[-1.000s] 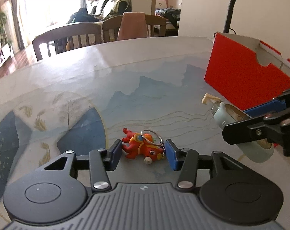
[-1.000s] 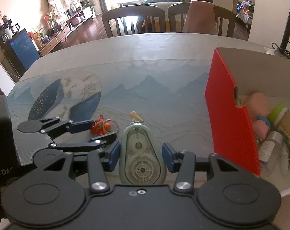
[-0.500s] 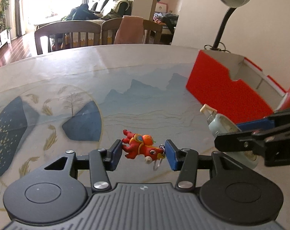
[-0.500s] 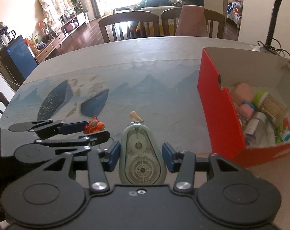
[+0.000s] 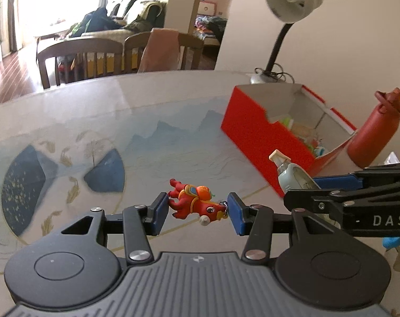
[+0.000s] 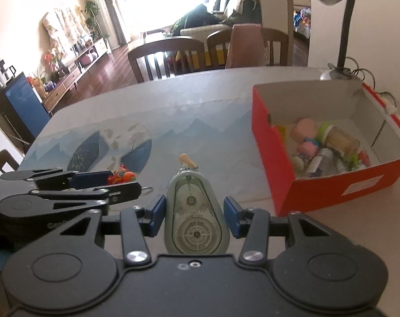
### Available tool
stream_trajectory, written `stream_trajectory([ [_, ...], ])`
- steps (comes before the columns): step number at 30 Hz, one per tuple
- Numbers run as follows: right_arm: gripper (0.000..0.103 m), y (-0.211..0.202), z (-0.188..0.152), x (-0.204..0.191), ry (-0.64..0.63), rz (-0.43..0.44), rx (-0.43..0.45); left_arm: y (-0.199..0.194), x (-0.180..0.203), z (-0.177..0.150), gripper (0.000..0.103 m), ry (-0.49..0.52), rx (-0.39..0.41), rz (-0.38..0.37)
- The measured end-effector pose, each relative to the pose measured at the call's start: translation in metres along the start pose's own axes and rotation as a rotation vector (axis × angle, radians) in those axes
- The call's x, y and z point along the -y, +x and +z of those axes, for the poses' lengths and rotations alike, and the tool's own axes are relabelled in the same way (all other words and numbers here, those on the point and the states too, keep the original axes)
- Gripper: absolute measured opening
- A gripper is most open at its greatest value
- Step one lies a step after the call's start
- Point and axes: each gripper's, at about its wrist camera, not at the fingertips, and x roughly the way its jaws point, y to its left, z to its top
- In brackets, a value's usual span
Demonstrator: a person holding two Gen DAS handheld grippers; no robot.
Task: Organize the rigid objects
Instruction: 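Carry the tape dispenser and dragon keychain into the red shoebox with both tools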
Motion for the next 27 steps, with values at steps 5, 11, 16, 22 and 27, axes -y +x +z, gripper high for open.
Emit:
stream_trajectory([
  [5,0.047,-0.016,0.012,0.017,0.004,-0.002,0.045,-0.012,0.019,0.019,0.048,0.036,0.024,-0.013],
  [11,0.047,-0.025,0.028,0.058,0.018,-0.005,0.08,-0.008,0.052,0.044,0.048,0.068,0.034,-0.029],
  [16,0.047,-0.027,0.042,0.103,0.037,-0.037,0.106,0.006,0.081,0.067,0.048,0.082,0.033,-0.044],
  [22,0.047,-0.019,0.058,0.157,0.055,-0.099,0.121,0.033,0.115,0.091,0.048,0.101,0.021,-0.053],
  [27,0.047,-0.007,0.067,0.197,0.077,-0.13,0.116,0.058,0.143,0.108,0.048,0.122,0.007,-0.058],
])
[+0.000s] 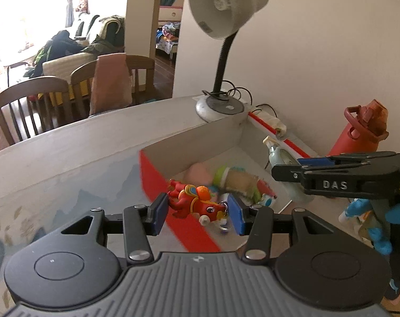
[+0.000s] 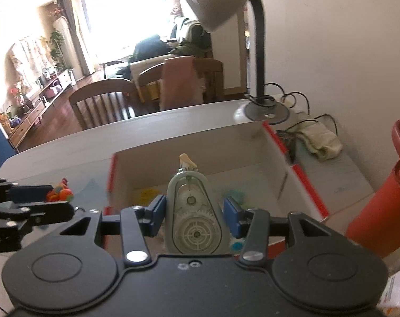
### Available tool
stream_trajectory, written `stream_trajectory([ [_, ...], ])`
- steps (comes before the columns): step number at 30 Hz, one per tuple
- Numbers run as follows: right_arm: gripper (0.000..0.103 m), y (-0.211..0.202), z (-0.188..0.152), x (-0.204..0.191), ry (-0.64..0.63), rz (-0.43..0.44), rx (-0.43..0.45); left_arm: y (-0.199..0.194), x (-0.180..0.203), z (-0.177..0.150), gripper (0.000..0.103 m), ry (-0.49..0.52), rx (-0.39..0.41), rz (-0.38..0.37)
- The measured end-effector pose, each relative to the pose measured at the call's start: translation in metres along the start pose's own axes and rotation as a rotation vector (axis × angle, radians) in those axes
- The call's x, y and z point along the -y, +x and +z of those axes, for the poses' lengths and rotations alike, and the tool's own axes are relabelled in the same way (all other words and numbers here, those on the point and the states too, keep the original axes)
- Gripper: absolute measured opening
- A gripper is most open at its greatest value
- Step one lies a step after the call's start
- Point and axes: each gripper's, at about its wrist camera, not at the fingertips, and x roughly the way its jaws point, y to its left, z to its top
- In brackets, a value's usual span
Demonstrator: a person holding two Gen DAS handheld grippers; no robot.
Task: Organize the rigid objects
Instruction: 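Carry the tape dispenser and dragon keychain into the red shoebox with both tools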
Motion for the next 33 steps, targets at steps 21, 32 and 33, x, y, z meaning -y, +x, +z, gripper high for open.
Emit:
stream_trajectory([
  [21,0.047,0.089,0.006,0.055,-0.021,-0.051,-0.143,0.146,0.043,0.021,0.048,0.1,-0.176,0.111],
  [32,0.048,0.102,-0.002,0.053,-0.055,-0.047,-0.19,0.189,0.043,0.022,0.048,0.117,-0.252,0.135],
  [33,0.048,0.103,-0.001,0.054,-0.054,-0.045,-0.193,0.191,0.043,0.022,0.048,0.119,-0.259,0.136],
])
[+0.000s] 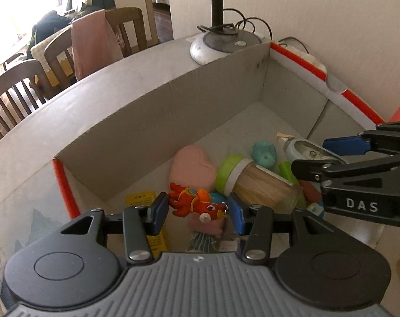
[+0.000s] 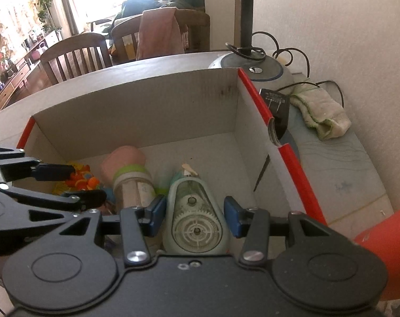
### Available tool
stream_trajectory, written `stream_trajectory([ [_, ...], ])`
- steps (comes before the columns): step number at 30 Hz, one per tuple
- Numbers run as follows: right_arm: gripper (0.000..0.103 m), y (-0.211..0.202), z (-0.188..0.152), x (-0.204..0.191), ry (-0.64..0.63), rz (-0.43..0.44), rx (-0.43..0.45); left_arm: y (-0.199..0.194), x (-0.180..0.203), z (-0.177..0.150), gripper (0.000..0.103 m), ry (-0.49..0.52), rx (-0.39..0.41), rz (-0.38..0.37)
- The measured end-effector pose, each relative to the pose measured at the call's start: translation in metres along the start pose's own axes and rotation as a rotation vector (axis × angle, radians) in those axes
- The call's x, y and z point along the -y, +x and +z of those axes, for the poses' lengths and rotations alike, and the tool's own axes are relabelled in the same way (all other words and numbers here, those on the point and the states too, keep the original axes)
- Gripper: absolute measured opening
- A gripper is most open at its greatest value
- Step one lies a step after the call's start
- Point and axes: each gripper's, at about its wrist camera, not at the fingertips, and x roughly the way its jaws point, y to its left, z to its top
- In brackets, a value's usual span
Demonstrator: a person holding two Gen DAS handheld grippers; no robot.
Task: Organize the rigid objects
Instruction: 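Open the right tool to drop the dispenser while the left tool releases the keychain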
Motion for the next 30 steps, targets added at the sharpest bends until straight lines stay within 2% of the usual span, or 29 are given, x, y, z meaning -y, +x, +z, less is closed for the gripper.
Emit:
stream_trajectory([
  [7,0.049,0.002,-0.001,0.001,0.004,-0.001,-0.02,0.011,-0.004,0.001,0.049,-0.026,-0.061,-0.026],
  [13,0.056,-0.003,-0.006,-0.002,0.006,-0.007,-0.029,0.014,-0.001,0.003,0.049,-0.002,-0.111,-0.024],
  [21,0.062,-0.021,-0.01,-0.01,0.014,-0.015,0.001,-0.006,-0.005,-0.003,0.053,-0.023,-0.063,-0.077],
  [22,0.062,-0.025,-0.011,-0.012,0.016,-0.014,0.006,-0.009,-0.005,-0.003,0.055,-0.023,-0.057,-0.082],
  [23,0.063,-0.029,-0.012,-0.014,0.018,-0.015,0.014,-0.013,-0.005,-0.005,0.062,-0.025,-0.049,-0.084],
  [24,0.063,-0.033,-0.012,-0.015,0.02,-0.015,0.021,-0.018,-0.007,-0.006,0.063,-0.029,-0.038,-0.085],
  [30,0.065,-0.057,-0.017,-0.028,0.034,-0.006,0.062,-0.046,-0.023,-0.018,0.064,-0.08,0.025,-0.137],
])
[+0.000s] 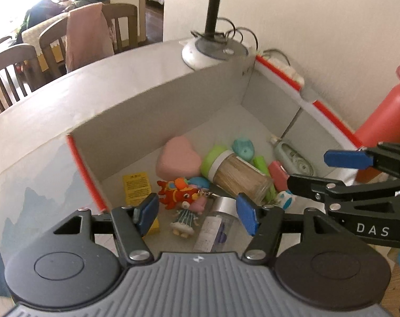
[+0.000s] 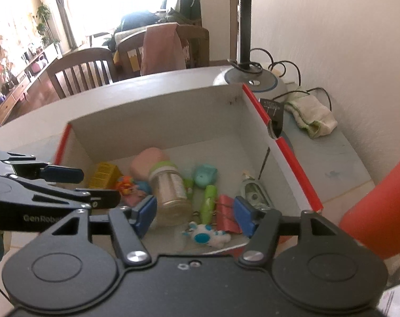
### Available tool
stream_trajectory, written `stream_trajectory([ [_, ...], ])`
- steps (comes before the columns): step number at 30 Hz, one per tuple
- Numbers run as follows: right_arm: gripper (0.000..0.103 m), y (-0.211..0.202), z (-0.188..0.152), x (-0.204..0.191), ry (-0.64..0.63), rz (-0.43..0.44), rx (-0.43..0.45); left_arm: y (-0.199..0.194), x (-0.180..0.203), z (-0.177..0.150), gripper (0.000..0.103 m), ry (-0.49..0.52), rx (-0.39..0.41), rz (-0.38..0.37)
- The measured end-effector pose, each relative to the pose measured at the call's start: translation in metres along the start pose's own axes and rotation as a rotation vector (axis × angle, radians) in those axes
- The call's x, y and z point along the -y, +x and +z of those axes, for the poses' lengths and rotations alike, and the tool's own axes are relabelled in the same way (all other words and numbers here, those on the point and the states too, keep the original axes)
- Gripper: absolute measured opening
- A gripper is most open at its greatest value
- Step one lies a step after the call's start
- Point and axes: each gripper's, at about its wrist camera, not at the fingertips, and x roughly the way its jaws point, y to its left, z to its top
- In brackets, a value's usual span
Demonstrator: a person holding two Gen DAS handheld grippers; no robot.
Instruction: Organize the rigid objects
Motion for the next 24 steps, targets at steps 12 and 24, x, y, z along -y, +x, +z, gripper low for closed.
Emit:
stream_trajectory([
  [12,0.082,-0.055,-0.015,-0.039,0.025,0.035,0.1,-0.071,-0.025,-0.027,0.064,-0.055,0.113,-0.059],
  [24,0.09,-0.103,-0.039,-0.072,0.051,0.088,0.209,-0.133,-0.039,-0.066,0.081,-0.033,0.22,-0.042],
])
